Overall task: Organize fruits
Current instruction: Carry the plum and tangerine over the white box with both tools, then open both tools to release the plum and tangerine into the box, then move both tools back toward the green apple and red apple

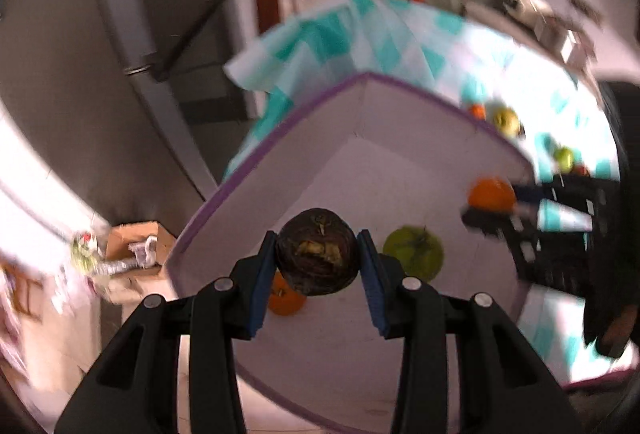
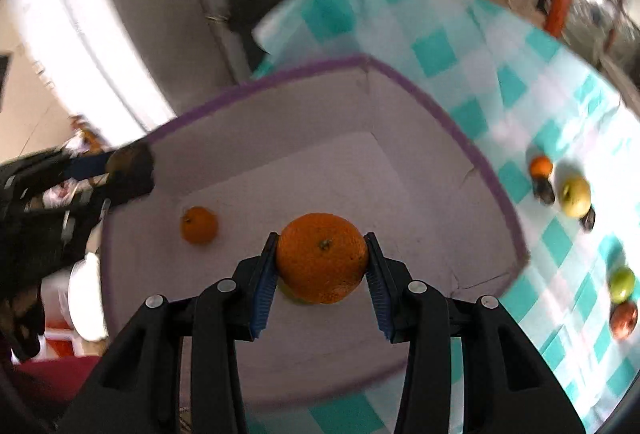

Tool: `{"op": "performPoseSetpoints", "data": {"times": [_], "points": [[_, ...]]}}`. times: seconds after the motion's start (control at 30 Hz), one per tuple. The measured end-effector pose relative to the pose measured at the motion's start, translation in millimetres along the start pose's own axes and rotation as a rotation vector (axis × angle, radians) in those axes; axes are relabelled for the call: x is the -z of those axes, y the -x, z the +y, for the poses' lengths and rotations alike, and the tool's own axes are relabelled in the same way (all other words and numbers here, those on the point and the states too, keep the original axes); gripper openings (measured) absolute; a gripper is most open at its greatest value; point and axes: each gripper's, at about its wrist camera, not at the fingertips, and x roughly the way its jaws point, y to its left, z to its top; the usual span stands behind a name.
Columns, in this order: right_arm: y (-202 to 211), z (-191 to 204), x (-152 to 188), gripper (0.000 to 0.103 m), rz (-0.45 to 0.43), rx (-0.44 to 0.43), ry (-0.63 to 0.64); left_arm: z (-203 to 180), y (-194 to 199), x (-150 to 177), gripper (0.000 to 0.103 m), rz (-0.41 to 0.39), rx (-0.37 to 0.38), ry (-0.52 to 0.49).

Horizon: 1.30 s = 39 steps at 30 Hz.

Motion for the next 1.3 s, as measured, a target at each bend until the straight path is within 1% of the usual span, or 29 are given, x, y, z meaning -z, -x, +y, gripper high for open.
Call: {"op": "performPoseSetpoints", "data": {"times": [0.07, 0.1, 0.17, 0.23, 0.3, 0.4, 0.53, 0.63, 0.77, 0.93, 0.97, 1.0, 1.03, 1.07, 1.1, 1.17, 1.23, 1.3], "points": [[-21, -13, -17, 0.042, 0.069, 0.034, -0.093, -9, -18, -5, 0.041, 0.046, 0.029, -0.078], [-28, -18, -22, 0.042, 0.089, 0.050, -0.118, -15, -29, -7, 0.041, 0.076, 0.053, -0.126], [-42, -25, -34, 0.042, 0.137, 0.081, -0.162, -25, -45, -10, 0.041, 0.124, 0.091, -0.192], [-58, -30, -43, 0.042, 0.187, 0.098, -0.201, -32, -60, -10, 0.041, 0.177, 0.125, -0.235], [-71, -30, -48, 0.042, 0.222, 0.113, -0.211, -33, -73, -7, 0.041, 0.222, 0.150, -0.266], [-90, -23, -51, 0.042, 0.276, 0.153, -0.180, -31, -83, -1, 0.041, 0.258, 0.156, -0.296], [-112, -16, -48, 0.042, 0.342, 0.182, -0.150, -28, -91, 4, 0.041, 0.276, 0.149, -0.324], [-122, -13, -48, 0.042, 0.374, 0.196, -0.135, -26, -95, 7, 0.041, 0.278, 0.146, -0.341], [-129, -12, -50, 0.042, 0.394, 0.204, -0.131, -28, -98, 12, 0.041, 0.281, 0.143, -0.381], [-135, -10, -50, 0.043, 0.429, 0.214, -0.147, -31, -100, 8, 0.042, 0.284, 0.149, -0.390], [-135, -12, -50, 0.043, 0.429, 0.212, -0.156, -34, -101, 7, 0.045, 0.285, 0.148, -0.389], [-135, -14, -48, 0.046, 0.432, 0.210, -0.170, -34, -101, 7, 0.048, 0.285, 0.147, -0.389], [-134, -15, -47, 0.050, 0.433, 0.213, -0.182, -33, -99, 7, 0.055, 0.283, 0.145, -0.390], [-135, -22, -47, 0.057, 0.430, 0.211, -0.190, -33, -96, 8, 0.060, 0.281, 0.141, -0.391], [-134, -23, -47, 0.062, 0.422, 0.206, -0.203, -35, -95, 7, 0.063, 0.276, 0.134, -0.389], [-130, -25, -47, 0.066, 0.405, 0.200, -0.217, -38, -95, 5, 0.070, 0.271, 0.121, -0.382], [-125, -25, -47, 0.067, 0.384, 0.192, -0.219, -36, -92, 5, 0.076, 0.263, 0.098, -0.370], [-119, -25, -48, 0.073, 0.349, 0.180, -0.217, -33, -89, 4, 0.079, 0.250, 0.077, -0.353]]}}
